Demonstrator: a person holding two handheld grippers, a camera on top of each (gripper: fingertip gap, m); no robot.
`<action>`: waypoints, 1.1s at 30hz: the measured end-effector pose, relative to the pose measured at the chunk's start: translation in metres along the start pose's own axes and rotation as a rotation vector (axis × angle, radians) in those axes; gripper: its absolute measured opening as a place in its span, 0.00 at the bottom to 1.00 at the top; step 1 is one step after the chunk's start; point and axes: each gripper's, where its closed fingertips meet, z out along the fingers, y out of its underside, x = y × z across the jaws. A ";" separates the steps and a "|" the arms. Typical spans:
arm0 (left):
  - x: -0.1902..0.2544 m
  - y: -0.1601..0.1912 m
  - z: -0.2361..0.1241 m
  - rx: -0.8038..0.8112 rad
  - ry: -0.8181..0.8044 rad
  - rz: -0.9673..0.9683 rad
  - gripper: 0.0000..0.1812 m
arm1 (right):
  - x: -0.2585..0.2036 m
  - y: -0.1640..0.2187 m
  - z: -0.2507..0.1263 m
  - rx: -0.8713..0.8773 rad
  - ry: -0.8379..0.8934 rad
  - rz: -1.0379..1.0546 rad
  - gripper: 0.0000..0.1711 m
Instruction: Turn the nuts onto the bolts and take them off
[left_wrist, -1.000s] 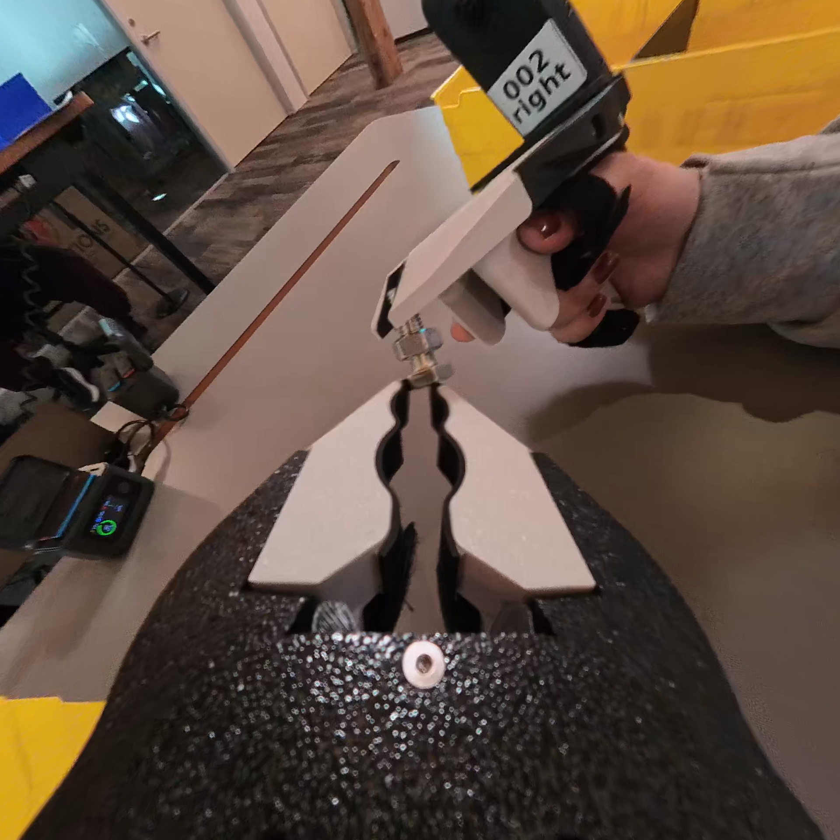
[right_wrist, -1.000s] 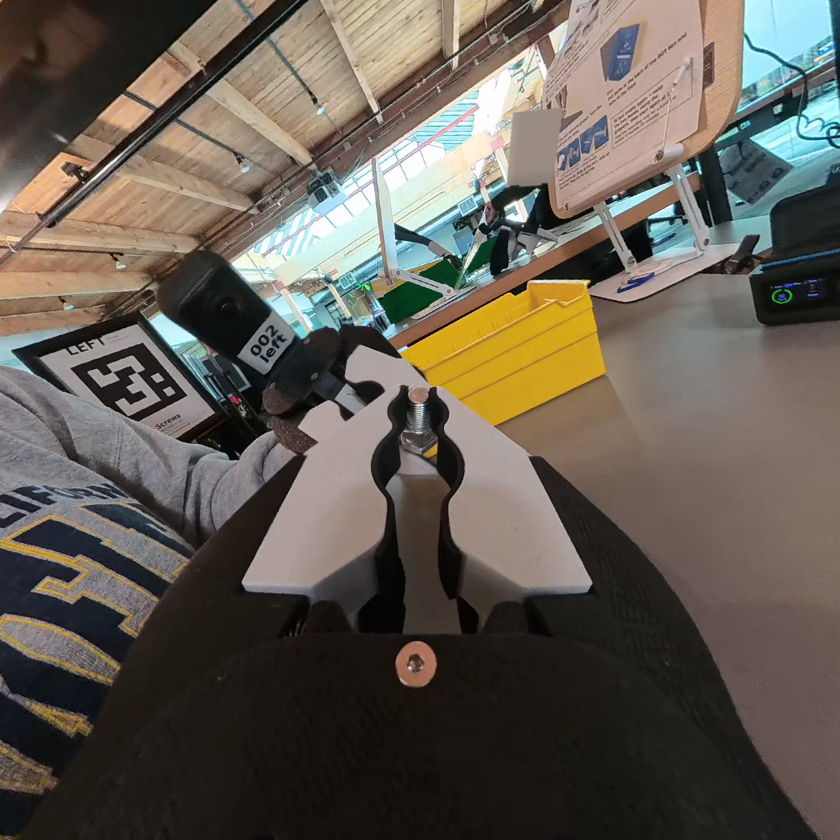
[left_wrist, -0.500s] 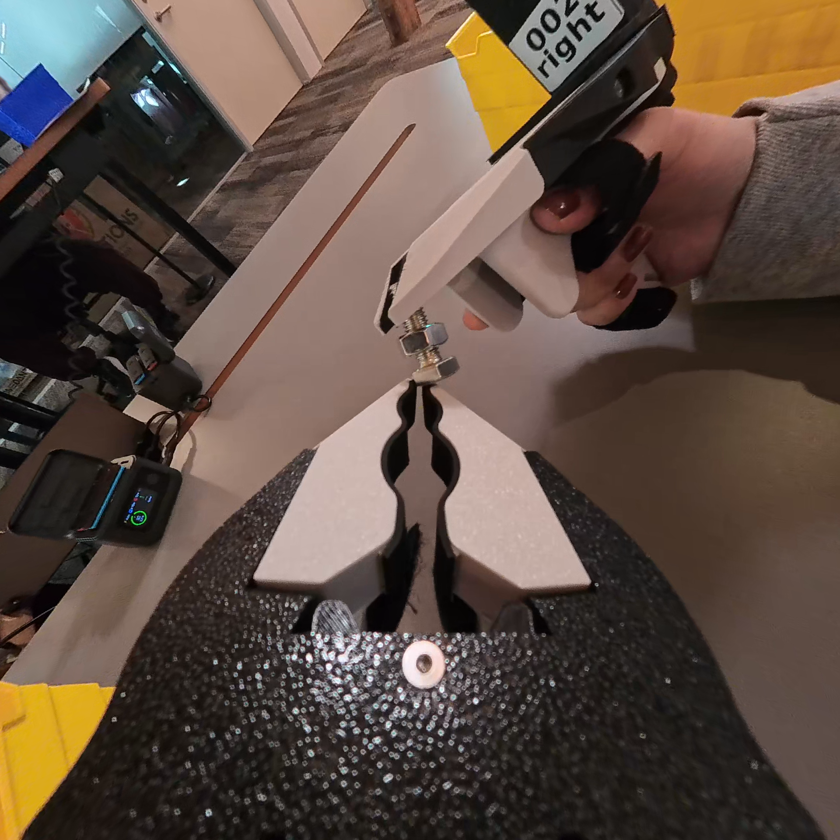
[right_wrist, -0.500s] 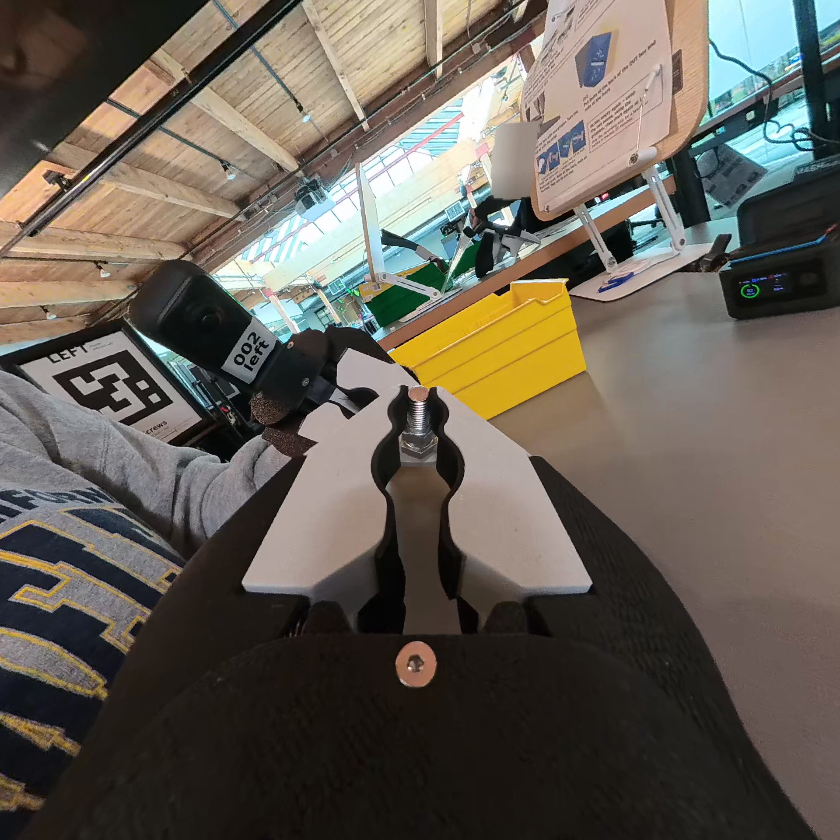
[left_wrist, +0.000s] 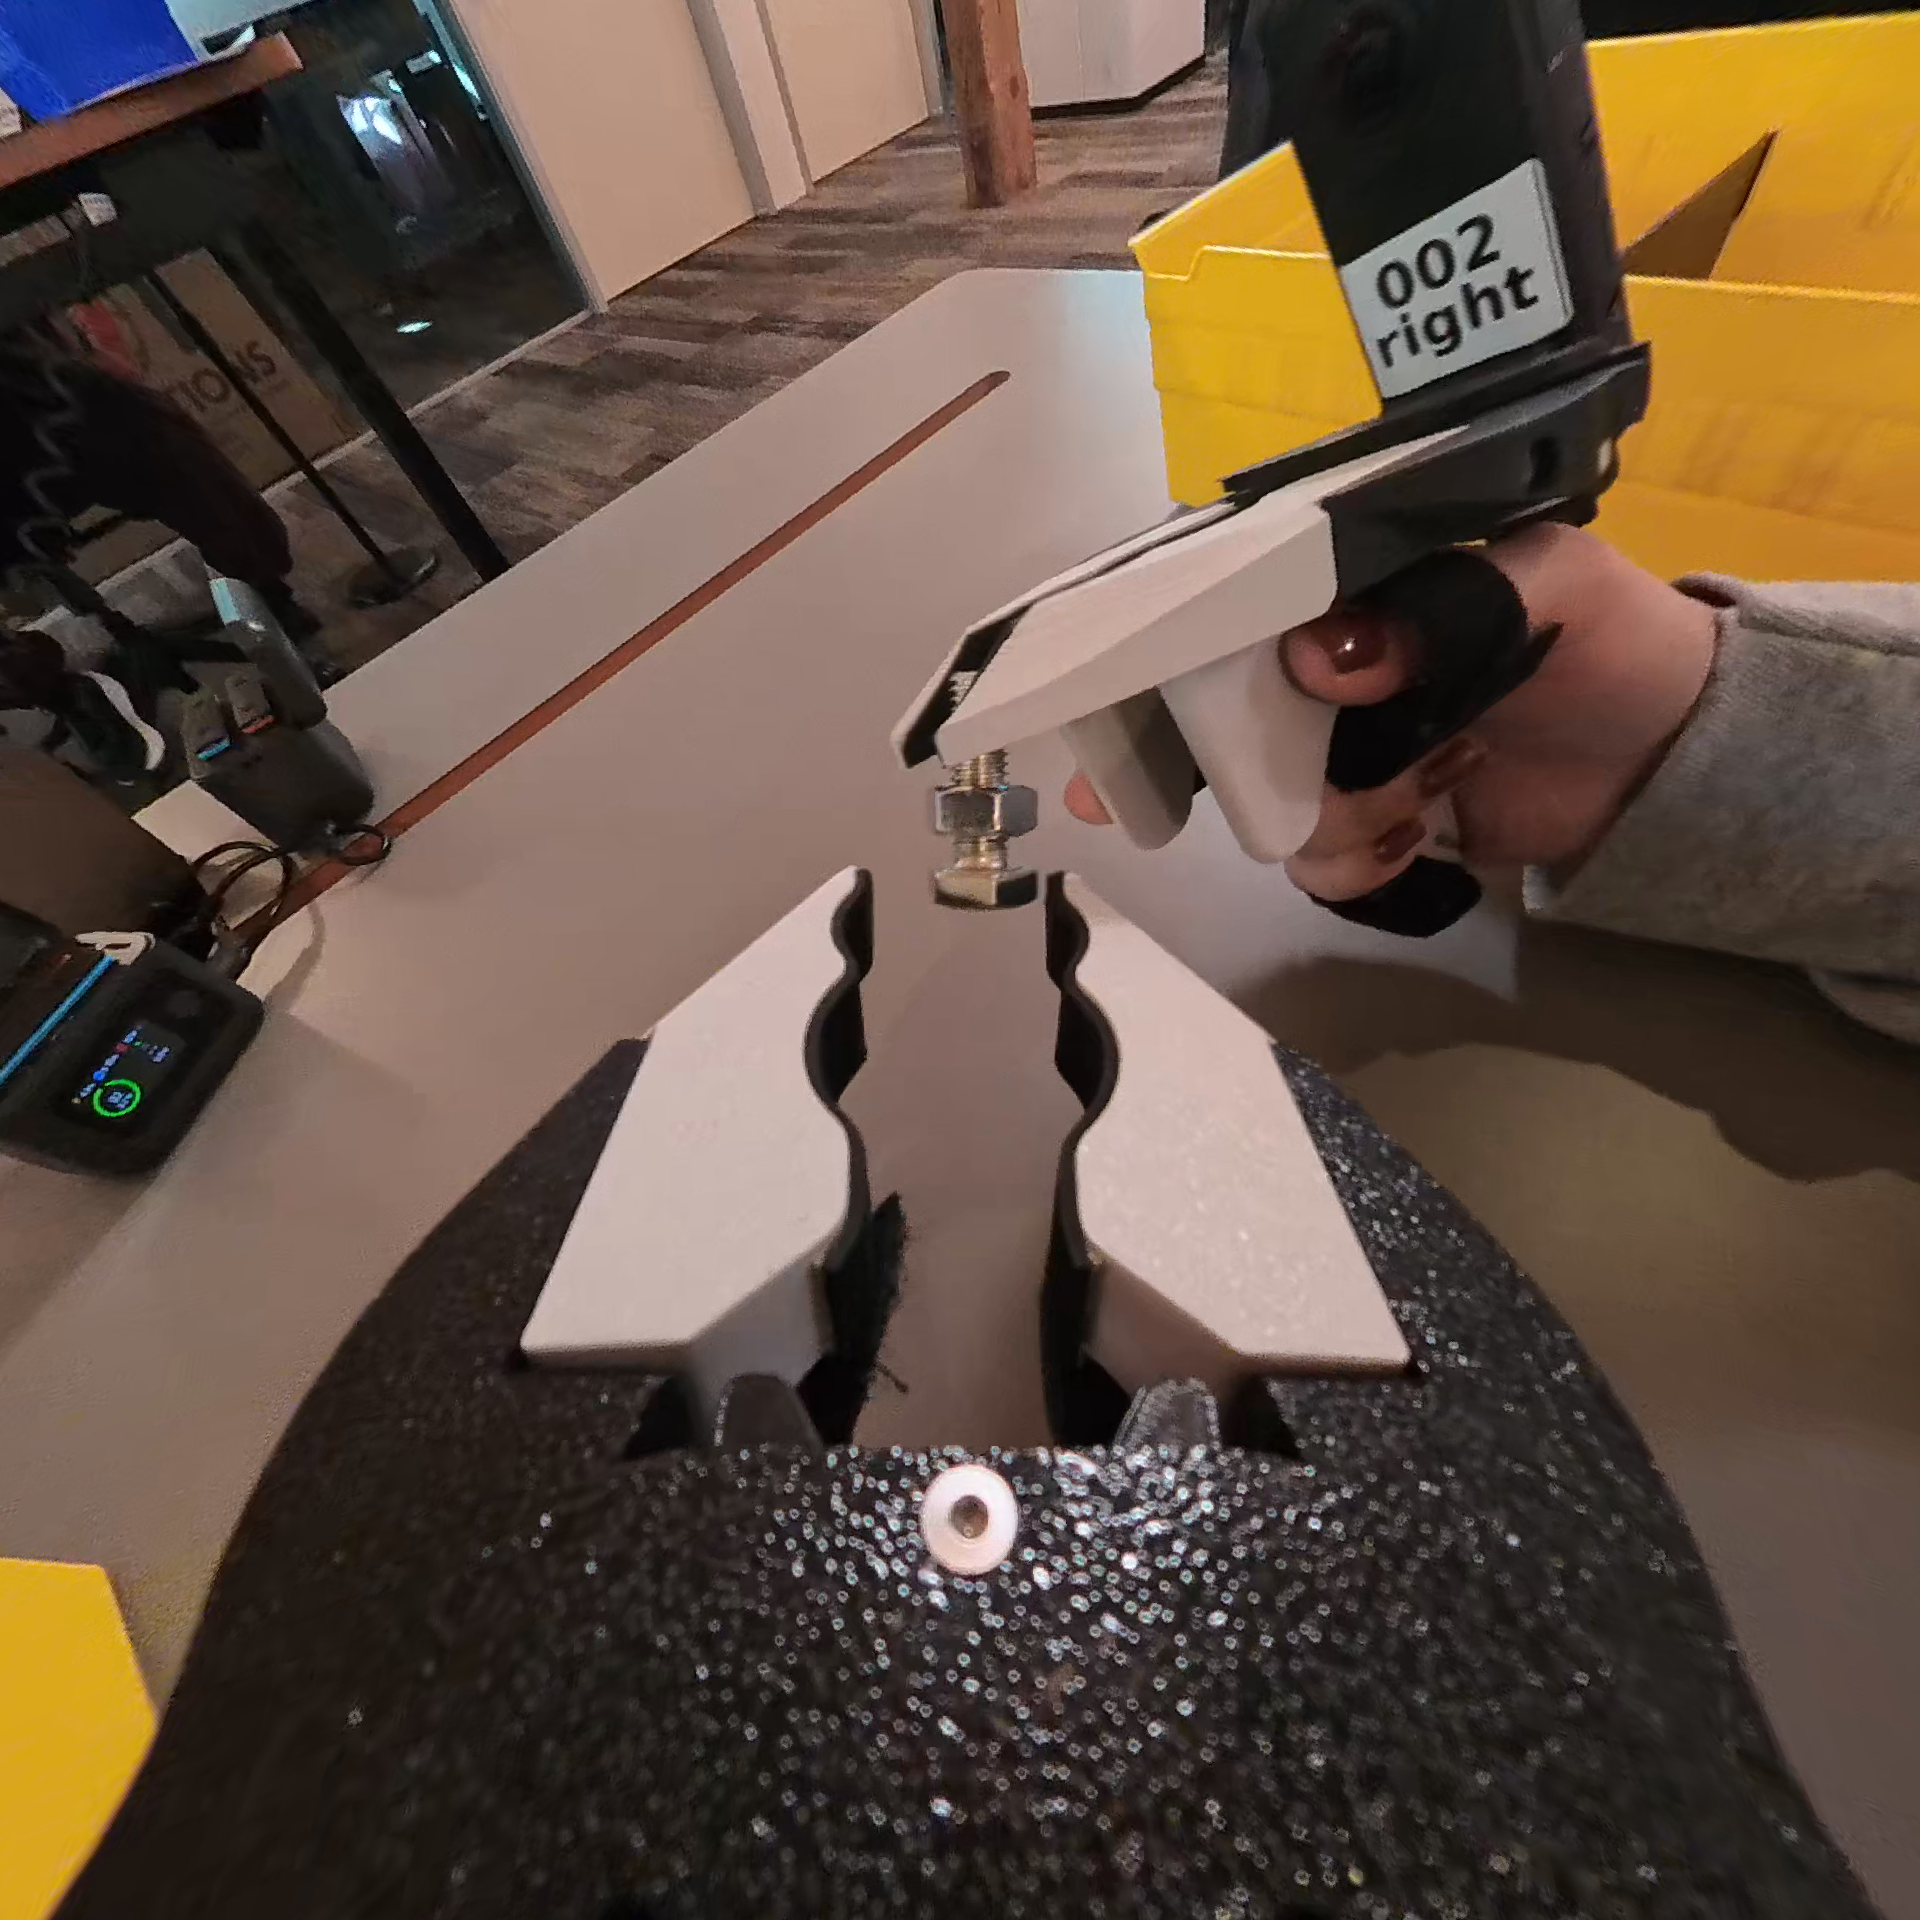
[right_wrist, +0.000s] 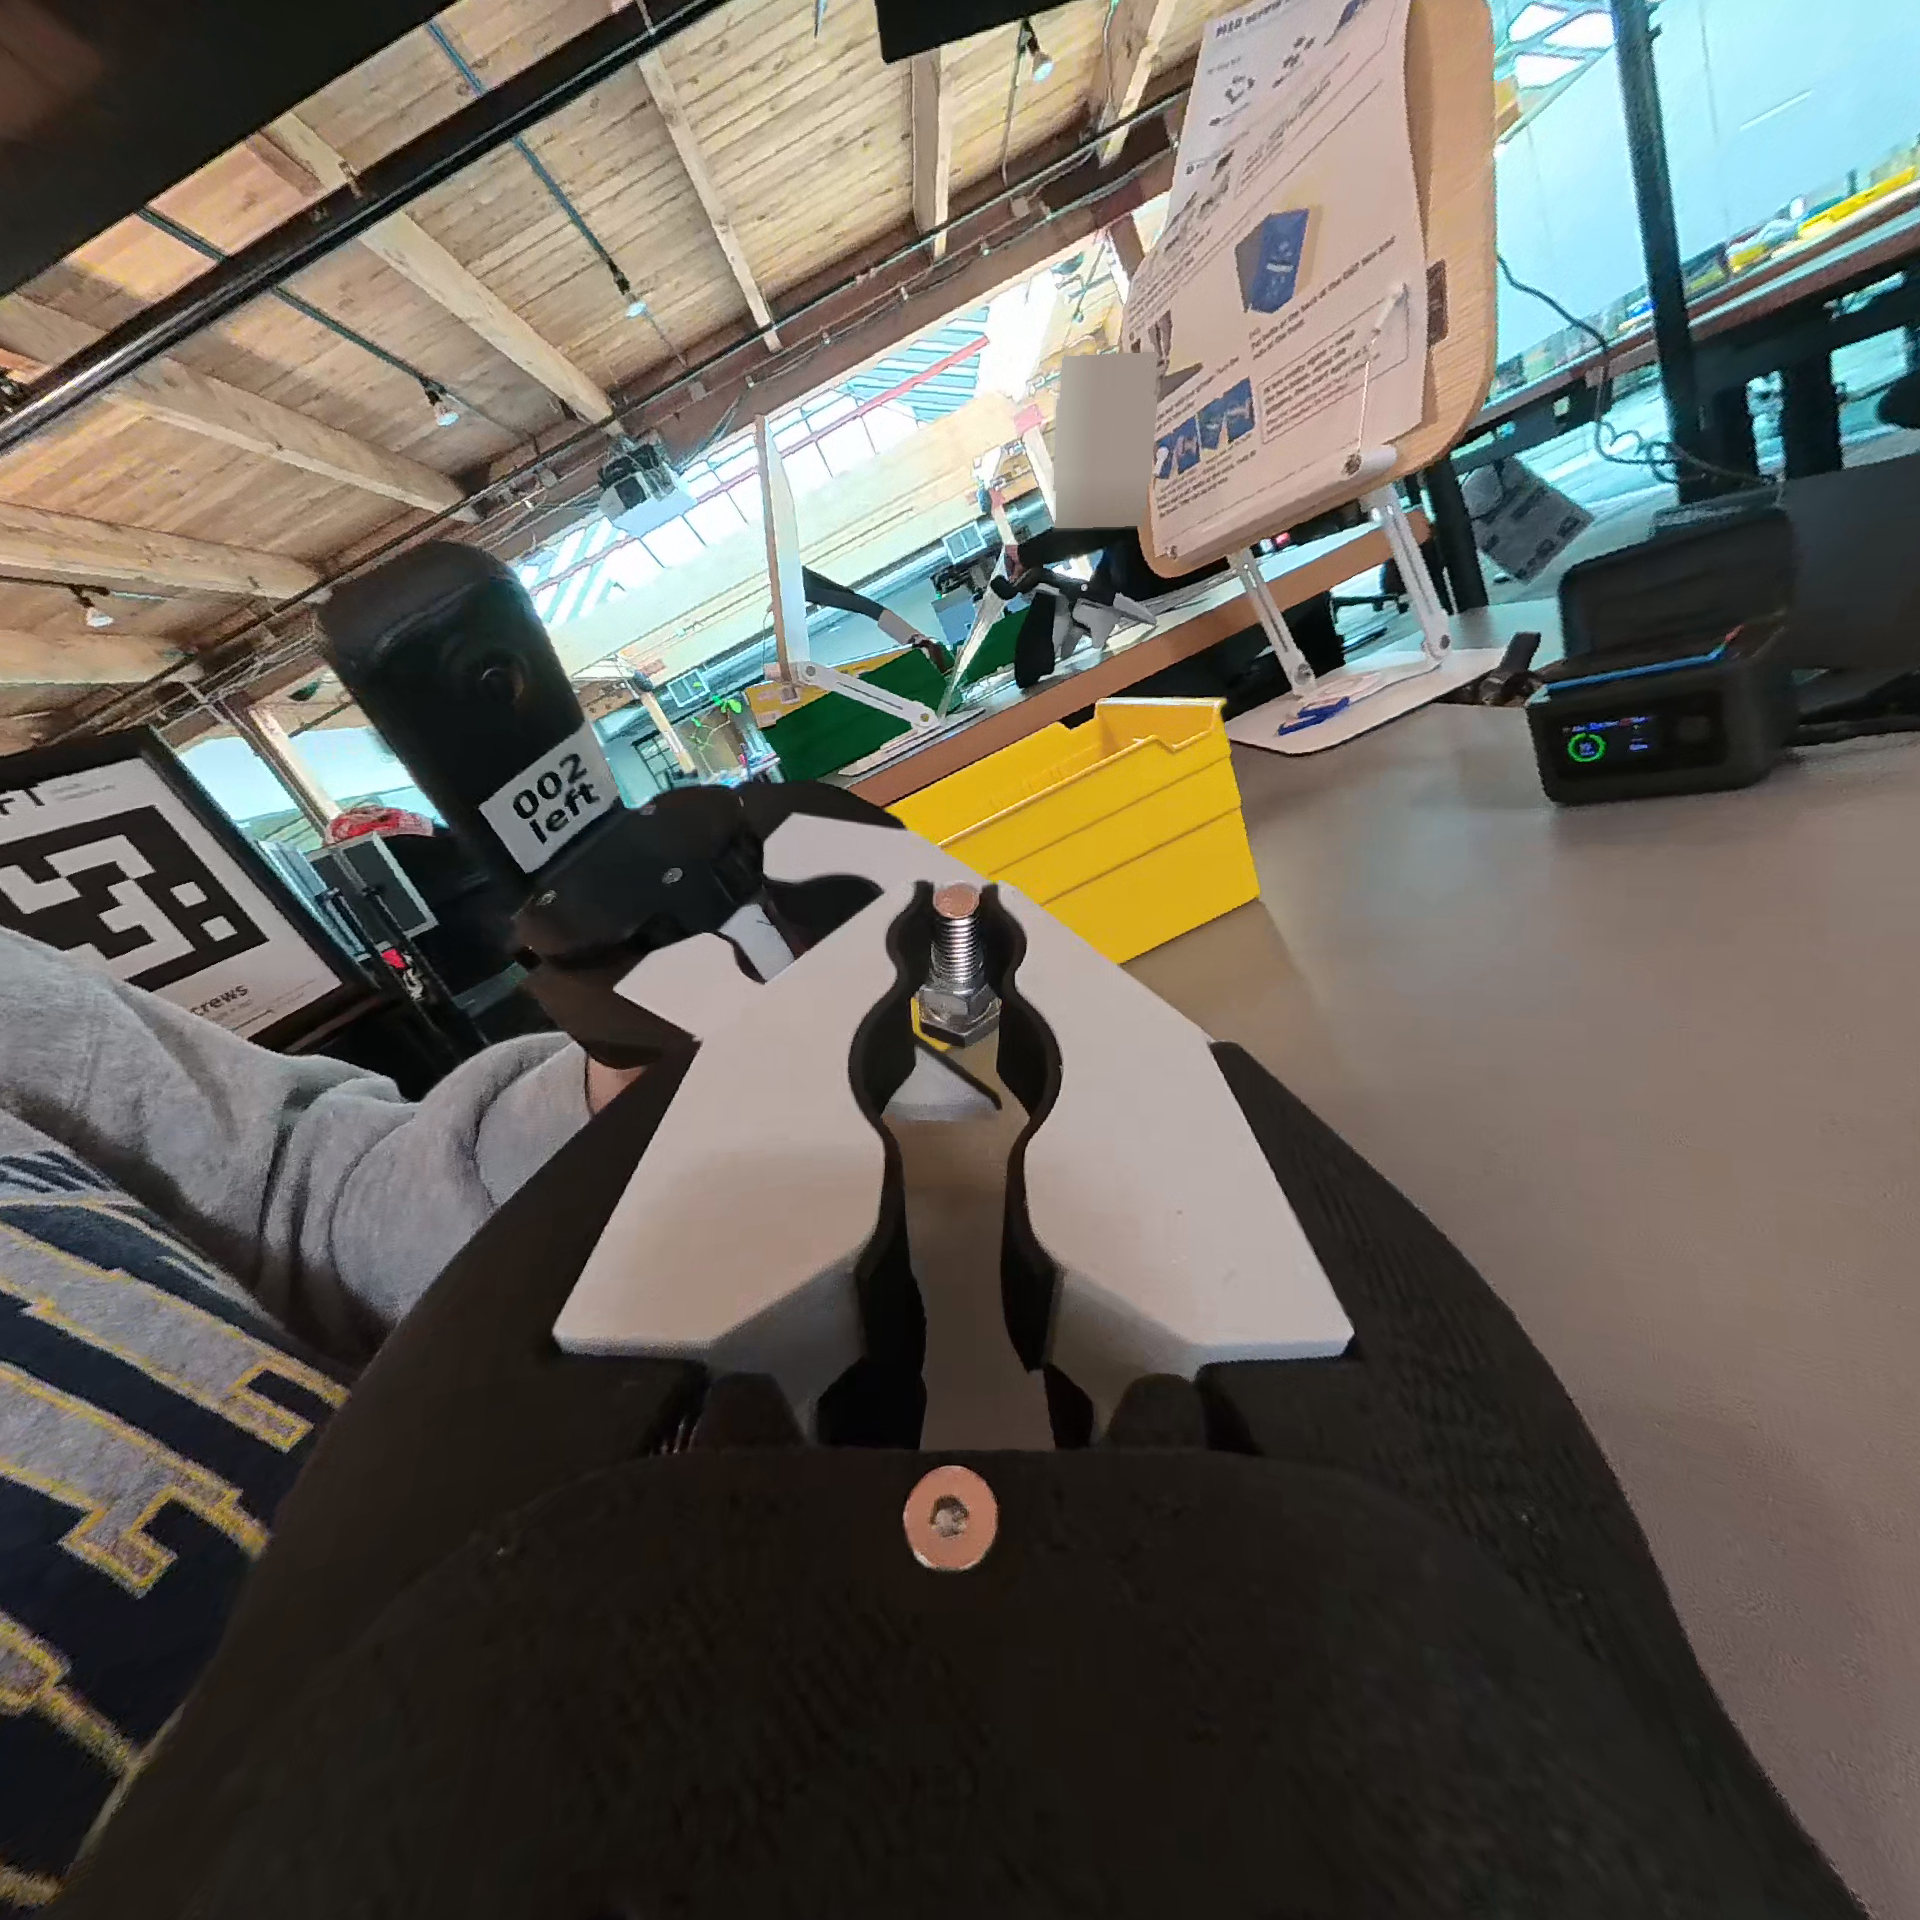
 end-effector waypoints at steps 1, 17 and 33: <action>0.001 -0.001 0.001 0.008 -0.001 -0.009 0.17 | 0.000 0.000 0.000 0.003 0.002 -0.007 0.04; -0.002 0.004 0.006 -0.012 -0.078 0.130 0.09 | 0.005 0.006 0.000 -0.051 0.062 -0.077 0.04; 0.012 0.074 0.044 -0.059 0.049 0.753 0.10 | 0.032 0.091 -0.034 -0.666 0.192 -0.194 0.30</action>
